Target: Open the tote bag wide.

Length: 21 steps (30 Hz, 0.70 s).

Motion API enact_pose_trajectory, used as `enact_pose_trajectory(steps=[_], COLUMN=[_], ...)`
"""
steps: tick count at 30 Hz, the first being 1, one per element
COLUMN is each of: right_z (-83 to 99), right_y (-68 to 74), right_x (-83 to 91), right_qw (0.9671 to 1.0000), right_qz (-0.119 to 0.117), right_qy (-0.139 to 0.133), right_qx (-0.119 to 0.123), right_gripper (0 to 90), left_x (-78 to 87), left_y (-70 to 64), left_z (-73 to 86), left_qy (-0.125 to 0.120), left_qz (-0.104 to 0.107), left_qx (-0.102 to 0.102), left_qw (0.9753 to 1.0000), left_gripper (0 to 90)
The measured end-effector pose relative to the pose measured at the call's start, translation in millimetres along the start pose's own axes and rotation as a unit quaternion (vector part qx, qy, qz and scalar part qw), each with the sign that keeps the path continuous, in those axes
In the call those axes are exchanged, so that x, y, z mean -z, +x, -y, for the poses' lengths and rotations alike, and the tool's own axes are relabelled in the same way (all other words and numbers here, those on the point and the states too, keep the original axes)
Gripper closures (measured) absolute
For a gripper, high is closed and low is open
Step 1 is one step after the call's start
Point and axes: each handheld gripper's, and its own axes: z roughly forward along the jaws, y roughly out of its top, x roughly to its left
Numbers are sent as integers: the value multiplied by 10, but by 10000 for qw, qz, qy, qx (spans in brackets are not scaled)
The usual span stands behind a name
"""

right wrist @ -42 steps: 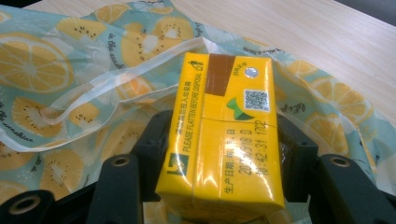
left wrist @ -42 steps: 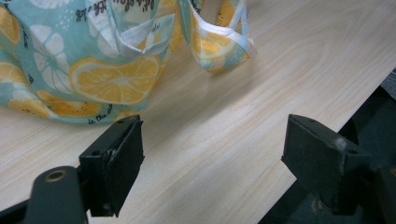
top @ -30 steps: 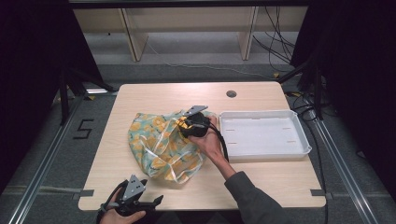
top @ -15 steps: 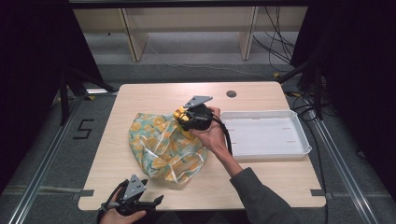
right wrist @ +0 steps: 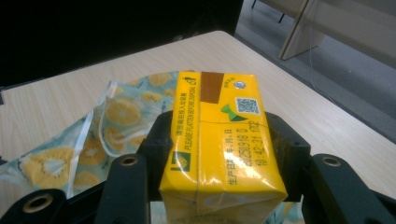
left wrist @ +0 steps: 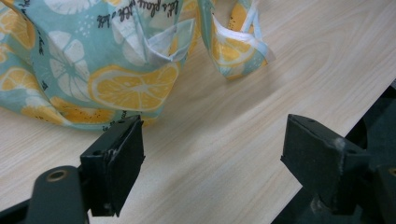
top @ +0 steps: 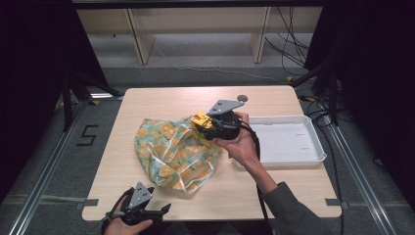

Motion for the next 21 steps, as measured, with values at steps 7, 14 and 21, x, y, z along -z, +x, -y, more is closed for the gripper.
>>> enact_pose_trajectory(steps=[7,14,21], right_z=[193,385,511], right_y=[-83,-210,-318], right_x=[222,424,522], right_qw=[10000,9995,9988], right_qz=[68,250,443], right_qy=[-14,-20,-4], right_qx=[-64,-185,-227], right_gripper=[519,519,519], left_x=[17,13,11], left_y=[25,37,37], left_z=[-7,-9,-11], left_qy=[76,45,10], left_qz=[-72,-46,-19], left_qx=[-73,-88,18], left_qw=[9999,9999,10000], left_gripper=[201,201,201])
